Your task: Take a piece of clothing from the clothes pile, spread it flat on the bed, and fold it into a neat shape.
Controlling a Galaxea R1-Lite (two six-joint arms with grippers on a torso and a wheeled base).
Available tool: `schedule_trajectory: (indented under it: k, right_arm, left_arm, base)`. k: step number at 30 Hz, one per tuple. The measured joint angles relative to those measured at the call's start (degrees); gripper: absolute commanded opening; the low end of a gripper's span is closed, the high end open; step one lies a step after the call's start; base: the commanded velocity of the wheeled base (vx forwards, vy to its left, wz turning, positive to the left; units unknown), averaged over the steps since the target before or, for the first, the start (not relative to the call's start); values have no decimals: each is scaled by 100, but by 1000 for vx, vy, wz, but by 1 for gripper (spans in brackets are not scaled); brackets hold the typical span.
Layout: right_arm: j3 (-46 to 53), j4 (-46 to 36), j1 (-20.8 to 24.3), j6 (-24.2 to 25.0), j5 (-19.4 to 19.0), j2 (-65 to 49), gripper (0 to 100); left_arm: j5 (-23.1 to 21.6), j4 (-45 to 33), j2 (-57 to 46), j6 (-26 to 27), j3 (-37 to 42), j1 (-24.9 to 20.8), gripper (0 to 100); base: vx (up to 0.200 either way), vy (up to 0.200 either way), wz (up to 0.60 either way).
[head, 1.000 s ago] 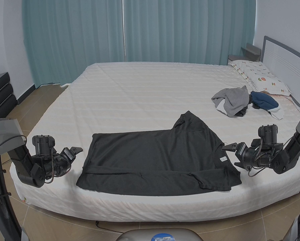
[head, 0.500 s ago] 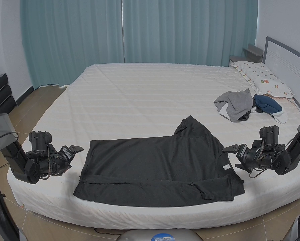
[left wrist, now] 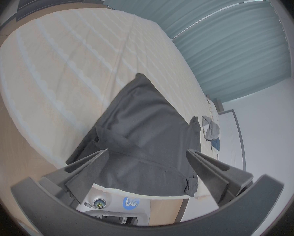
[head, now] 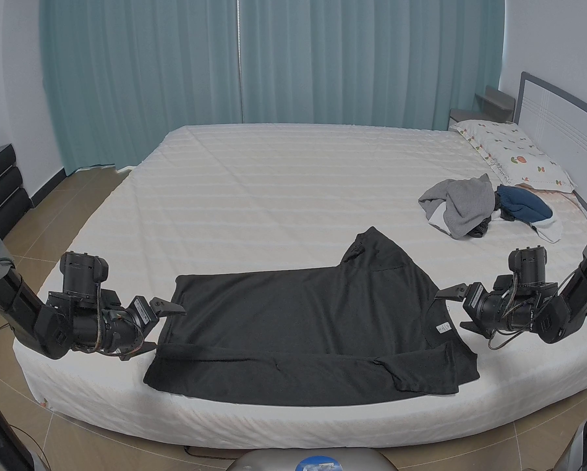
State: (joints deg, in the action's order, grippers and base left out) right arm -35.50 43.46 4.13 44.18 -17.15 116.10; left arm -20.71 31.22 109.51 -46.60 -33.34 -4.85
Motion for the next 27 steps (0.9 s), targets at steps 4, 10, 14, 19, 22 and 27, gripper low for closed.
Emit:
schedule_trajectory:
  k: [4, 10, 14, 19, 22, 27]
  right_arm:
    - [13, -5, -4, 2, 2, 2, 100]
    - [13, 0, -4, 2, 0, 18, 100]
    - [11, 0, -4, 2, 2, 22, 100]
    - [9, 2, -2, 2, 2, 29, 100]
    - [6, 0, -4, 2, 2, 32, 100]
    - [-11, 2, 0, 2, 2, 43, 100]
  left_arm:
    - [196, -79, 286, 13, -80, -201, 100]
    - [673, -90, 730, 13, -260, -429, 100]
    - [733, -93, 923, 2, -423, -473, 100]
    - [853, -90, 1103, -91, -656, -435, 100]
    - [933, -79, 1169, -356, -841, -372, 100]
    - [958, -55, 1237, -740, -1097, -243, 100]
  base:
    - [0, 0, 0]
    - [0, 0, 0]
    - [0, 0, 0]
    - [0, 0, 0]
    - [0, 0, 0]
    - [0, 0, 0]
